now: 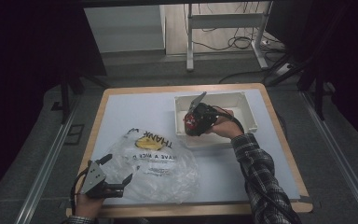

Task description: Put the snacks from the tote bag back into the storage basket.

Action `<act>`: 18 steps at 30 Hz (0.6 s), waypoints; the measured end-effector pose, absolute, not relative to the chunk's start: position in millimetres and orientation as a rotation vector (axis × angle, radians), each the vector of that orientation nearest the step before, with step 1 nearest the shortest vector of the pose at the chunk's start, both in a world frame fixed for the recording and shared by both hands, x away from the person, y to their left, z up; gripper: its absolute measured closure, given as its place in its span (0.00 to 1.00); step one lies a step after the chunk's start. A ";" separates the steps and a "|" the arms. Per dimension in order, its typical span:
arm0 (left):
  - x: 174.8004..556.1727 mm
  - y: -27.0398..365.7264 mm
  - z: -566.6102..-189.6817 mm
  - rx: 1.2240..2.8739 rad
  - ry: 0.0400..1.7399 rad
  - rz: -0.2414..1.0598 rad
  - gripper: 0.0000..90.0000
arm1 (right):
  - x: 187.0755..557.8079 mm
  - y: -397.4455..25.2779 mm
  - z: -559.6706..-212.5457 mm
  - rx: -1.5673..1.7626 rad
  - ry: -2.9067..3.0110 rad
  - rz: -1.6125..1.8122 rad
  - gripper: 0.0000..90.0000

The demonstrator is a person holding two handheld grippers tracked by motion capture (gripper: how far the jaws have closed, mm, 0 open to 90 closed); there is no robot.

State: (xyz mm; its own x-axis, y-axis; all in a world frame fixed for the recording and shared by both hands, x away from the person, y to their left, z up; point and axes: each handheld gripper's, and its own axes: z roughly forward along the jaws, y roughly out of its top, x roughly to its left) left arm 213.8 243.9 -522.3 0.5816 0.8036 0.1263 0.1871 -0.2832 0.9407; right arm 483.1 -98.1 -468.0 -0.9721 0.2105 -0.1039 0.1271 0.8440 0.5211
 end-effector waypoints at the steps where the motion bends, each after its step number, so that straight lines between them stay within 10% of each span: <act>1: 213.8 243.9 -522.3 1.789 0.813 0.753 0.02 | 483.5 -97.4 -468.5 0.262 2.864 0.788 0.29; 18: 213.9 243.9 -522.3 1.790 0.811 0.753 0.02 | 492.7 -87.2 -485.9 0.232 2.891 0.749 0.29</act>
State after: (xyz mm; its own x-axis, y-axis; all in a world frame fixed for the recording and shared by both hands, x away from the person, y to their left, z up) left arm 213.9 243.9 -522.3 0.5824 0.8029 0.1272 0.1866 -0.2844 0.9404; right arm 492.7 -87.2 -485.9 -0.9774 0.1849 -0.1023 0.1120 0.8639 0.4911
